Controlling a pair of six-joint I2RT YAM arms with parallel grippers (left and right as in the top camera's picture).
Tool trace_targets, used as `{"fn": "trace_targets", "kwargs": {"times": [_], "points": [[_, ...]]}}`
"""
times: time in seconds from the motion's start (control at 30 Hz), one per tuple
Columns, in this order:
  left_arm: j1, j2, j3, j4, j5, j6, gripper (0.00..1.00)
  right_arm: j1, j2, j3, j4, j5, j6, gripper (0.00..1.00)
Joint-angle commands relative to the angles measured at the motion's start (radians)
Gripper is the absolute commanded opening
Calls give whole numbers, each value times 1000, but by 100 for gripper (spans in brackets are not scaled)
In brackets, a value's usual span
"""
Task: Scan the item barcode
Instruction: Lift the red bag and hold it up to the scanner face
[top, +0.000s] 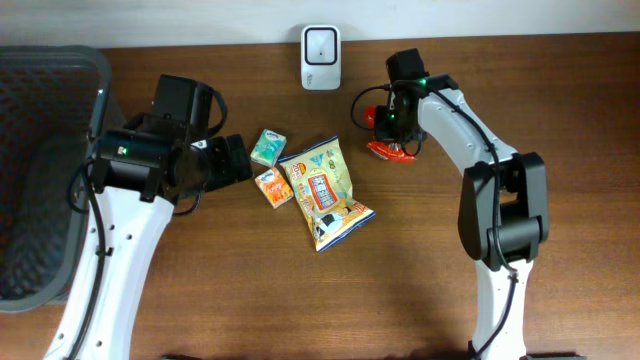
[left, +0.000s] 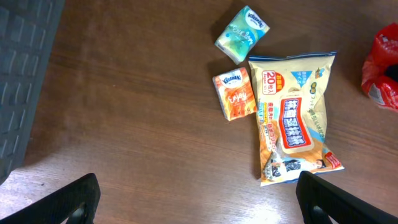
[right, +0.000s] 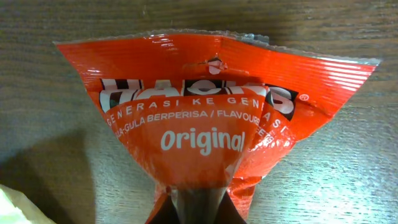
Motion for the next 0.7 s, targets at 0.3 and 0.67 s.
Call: {"fn": "trace_targets", "kwargs": {"times": [0.3,0.67], "points": [[-1,3,-1,1,-3,-13,99,15,33,327,97,-8,-45,4],[-1,3,-1,1,-3,-13,99,138,54,326,550,196,-251,4]]}}
